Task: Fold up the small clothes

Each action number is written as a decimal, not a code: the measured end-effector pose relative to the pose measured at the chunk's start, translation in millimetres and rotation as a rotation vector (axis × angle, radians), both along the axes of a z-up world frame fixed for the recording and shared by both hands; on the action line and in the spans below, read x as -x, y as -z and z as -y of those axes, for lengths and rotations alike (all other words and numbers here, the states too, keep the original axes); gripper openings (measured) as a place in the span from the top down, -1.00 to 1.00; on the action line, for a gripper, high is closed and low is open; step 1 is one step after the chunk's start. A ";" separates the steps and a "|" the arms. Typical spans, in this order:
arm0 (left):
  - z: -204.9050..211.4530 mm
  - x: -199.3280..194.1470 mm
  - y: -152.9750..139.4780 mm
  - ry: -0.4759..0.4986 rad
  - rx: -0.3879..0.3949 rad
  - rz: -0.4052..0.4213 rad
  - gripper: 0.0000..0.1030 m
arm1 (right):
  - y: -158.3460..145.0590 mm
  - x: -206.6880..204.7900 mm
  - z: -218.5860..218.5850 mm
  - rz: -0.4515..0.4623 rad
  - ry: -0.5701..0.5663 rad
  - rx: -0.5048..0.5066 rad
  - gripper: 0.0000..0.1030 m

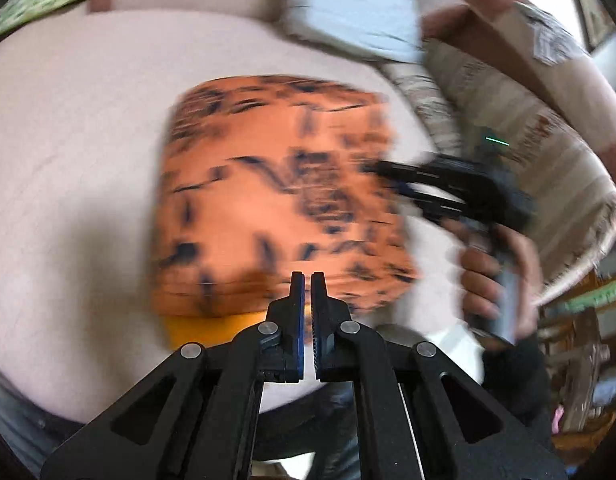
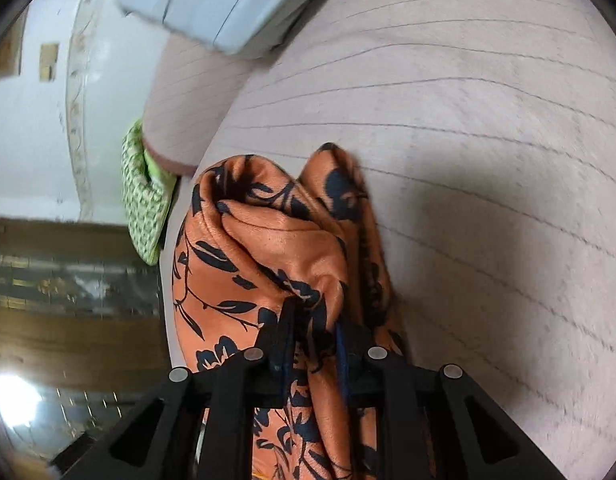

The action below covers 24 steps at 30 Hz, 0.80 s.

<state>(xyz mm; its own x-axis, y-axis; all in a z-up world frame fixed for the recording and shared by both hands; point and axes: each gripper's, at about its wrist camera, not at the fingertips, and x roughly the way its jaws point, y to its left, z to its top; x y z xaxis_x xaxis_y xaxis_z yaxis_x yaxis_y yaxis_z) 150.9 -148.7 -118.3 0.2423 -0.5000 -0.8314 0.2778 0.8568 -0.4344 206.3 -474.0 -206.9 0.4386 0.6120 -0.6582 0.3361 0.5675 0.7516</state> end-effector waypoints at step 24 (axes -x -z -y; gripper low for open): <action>-19.0 4.9 63.2 -0.005 -0.138 -0.070 0.03 | -25.1 115.7 -43.9 -0.094 -0.002 0.426 0.80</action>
